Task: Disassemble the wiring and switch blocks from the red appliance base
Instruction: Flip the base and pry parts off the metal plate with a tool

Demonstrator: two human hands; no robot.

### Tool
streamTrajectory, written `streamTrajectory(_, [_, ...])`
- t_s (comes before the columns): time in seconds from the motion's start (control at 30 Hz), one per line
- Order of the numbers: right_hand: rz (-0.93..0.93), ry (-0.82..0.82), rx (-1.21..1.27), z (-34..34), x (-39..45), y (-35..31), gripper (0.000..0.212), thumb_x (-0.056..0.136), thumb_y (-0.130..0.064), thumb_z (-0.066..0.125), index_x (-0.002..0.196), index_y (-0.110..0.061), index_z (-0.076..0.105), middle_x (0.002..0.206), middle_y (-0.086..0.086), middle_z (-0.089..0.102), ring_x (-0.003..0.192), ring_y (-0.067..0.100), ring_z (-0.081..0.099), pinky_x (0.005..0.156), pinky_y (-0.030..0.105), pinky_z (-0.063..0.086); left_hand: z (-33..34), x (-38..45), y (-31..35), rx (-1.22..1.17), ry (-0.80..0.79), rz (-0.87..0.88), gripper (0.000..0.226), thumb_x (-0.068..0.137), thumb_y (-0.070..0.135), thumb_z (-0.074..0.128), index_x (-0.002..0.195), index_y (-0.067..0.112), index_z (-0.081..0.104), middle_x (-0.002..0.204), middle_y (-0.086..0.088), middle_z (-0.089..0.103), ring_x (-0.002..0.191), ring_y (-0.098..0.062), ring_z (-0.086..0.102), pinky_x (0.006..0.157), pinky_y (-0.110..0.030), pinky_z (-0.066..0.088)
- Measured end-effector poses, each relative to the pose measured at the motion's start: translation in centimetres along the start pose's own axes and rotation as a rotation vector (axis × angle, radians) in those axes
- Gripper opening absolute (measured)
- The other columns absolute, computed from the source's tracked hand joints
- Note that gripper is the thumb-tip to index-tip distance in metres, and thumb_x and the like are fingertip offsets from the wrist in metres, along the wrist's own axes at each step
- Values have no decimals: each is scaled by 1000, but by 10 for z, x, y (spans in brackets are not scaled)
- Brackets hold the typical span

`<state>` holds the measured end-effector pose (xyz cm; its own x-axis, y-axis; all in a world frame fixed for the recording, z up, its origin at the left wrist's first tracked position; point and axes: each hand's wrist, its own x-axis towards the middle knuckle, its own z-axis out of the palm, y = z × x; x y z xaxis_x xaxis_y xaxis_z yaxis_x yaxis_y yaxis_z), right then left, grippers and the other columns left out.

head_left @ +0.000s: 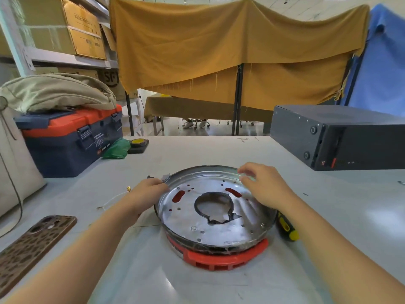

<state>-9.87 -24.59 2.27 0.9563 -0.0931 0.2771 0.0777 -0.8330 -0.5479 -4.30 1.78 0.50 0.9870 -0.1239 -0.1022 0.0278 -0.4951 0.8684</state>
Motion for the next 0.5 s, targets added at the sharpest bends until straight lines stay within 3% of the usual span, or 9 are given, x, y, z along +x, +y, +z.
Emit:
streamTrajectory(0.1, [61,152,185,-10,3,16,20,96,-13,54,110,-19,67,108,-6,65,97,7,55,84,17,36,-1,7,10,-48,-17,83,25,90,27,55,115,26,56,108,1,63,99,-19,61,87,-35,49])
streamTrajectory(0.2, [188,191,291,-18,3,44,18,93,-7,57,97,-20,69,102,0,68,97,15,59,86,26,43,5,14,18,-194,-44,113,18,92,26,54,106,29,65,106,0,69,92,-17,67,78,-31,53])
streamTrajectory(0.27, [282,143,253,-20,0,61,16,90,-4,61,90,-18,68,97,5,68,95,20,60,85,30,45,9,18,17,-308,-67,72,17,89,29,59,97,25,72,101,-3,72,91,-18,68,82,-34,53])
streamTrajectory(0.33, [357,98,186,-18,-4,74,15,87,-3,64,85,-18,68,94,6,68,93,22,59,80,25,41,14,20,13,-420,-110,-3,23,81,37,66,93,20,75,98,-9,73,91,-23,67,89,-41,52])
streamTrajectory(0.5, [423,25,18,-7,-3,88,3,83,-12,68,84,-9,68,97,11,68,86,23,57,68,27,41,19,25,4,-659,-115,4,35,91,34,45,105,16,72,107,-14,70,92,-30,68,72,-35,52])
